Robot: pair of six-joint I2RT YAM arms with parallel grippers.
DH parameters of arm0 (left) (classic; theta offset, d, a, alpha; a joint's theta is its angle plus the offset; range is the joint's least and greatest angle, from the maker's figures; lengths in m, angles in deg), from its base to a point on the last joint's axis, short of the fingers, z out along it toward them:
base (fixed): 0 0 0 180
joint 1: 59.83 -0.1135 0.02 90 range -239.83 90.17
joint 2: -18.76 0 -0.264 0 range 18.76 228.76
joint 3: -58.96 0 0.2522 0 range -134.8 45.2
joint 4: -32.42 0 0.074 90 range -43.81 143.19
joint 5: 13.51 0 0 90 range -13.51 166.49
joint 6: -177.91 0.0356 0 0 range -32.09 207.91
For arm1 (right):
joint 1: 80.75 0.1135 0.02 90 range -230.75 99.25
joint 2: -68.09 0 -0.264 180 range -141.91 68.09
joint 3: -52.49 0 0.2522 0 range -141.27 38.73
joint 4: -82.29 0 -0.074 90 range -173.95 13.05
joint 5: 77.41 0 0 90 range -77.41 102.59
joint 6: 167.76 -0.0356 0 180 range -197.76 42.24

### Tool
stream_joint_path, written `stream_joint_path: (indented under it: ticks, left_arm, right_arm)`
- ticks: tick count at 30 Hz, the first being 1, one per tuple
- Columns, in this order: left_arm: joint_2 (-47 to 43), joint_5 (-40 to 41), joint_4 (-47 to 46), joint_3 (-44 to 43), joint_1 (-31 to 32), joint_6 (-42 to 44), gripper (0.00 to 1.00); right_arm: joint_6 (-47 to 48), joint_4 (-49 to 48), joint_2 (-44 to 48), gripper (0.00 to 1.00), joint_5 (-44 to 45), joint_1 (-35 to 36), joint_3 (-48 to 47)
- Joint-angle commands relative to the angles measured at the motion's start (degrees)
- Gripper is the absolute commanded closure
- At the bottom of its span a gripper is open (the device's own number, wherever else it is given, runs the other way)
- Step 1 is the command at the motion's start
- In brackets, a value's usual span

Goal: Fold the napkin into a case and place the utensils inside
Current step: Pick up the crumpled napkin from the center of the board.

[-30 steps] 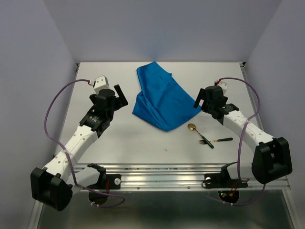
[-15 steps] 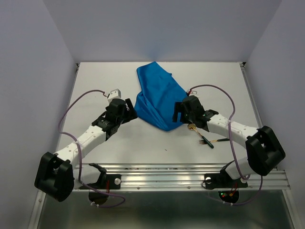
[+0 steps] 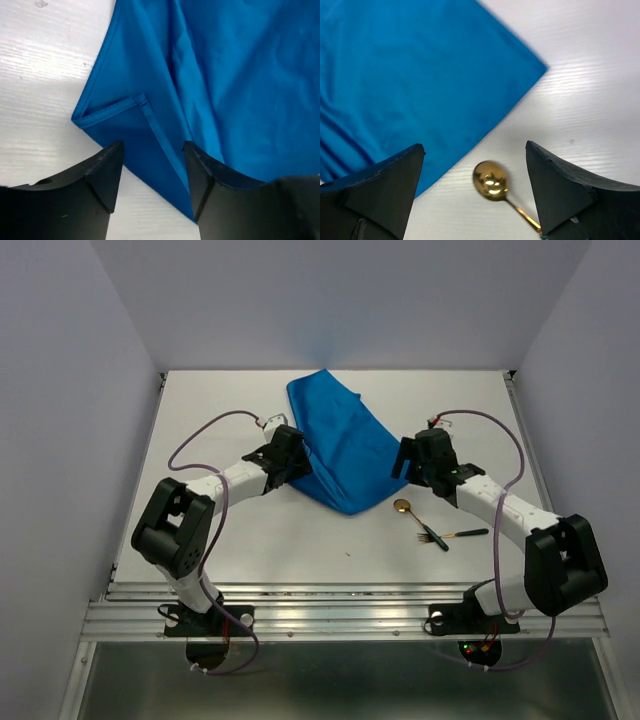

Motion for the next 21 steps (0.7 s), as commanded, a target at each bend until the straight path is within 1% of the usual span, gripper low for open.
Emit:
stream_joint_path:
  ticks: [1,2,5,7,10,12,14,15,18,20,21]
  left_arm:
    - [3.8,2.8,3.0,-5.9,0.2,-2.1,0.41]
    - [5.0,3.1,4.1,-8.1,0.2,-2.4,0.46]
    - [7.9,4.4,8.2,-9.7,0.2,-4.0,0.48]
    - [7.3,6.2,8.8,-8.4,0.2,-5.1,0.49]
    - [6.3,7.5,8.7,-6.6,0.2,-6.2,0.49]
    - [6.1,8.1,9.0,-6.0,0.2,-6.4,0.49]
    - [5.7,8.4,8.9,-4.9,0.2,-6.7,0.46]
    - [5.5,8.2,8.7,-3.9,0.2,-6.9,0.37]
    - [5.8,6.7,7.2,-2.9,0.2,-7.0,0.28]
    - [7.2,6.2,6.5,-3.2,0.2,-6.9,0.29]
    - [7.6,6.0,6.2,-3.4,0.2,-6.8,0.32]
  right_arm:
    - [1.9,-0.6,4.2,0.11,-2.0,-4.8,0.6]
    - [1.8,-0.3,4.4,0.11,-2.2,-4.8,0.6]
    - [1.5,0.1,4.9,0.11,-2.6,-5.4,0.8]
    - [1.0,0.1,4.9,0.11,-2.6,-5.4,1.1]
    - [0.4,0.3,4.9,0.11,-2.1,-5.9,1.6]
    - [-0.3,0.3,4.4,0.11,-2.7,-8.2,1.8]
    - [-0.8,0.2,4.0,0.12,-5.1,-10.5,1.8]
    - [-1.4,0.1,3.1,0.12,-6.0,-12.6,1.8]
    - [-2.2,-1.0,0.7,0.11,-8.7,-13.9,1.0]
    - [-2.8,-2.4,-1.9,0.09,-8.9,-14.6,0.3]
    - [-3.0,-2.7,-2.6,0.09,-9.5,-14.6,0.0]
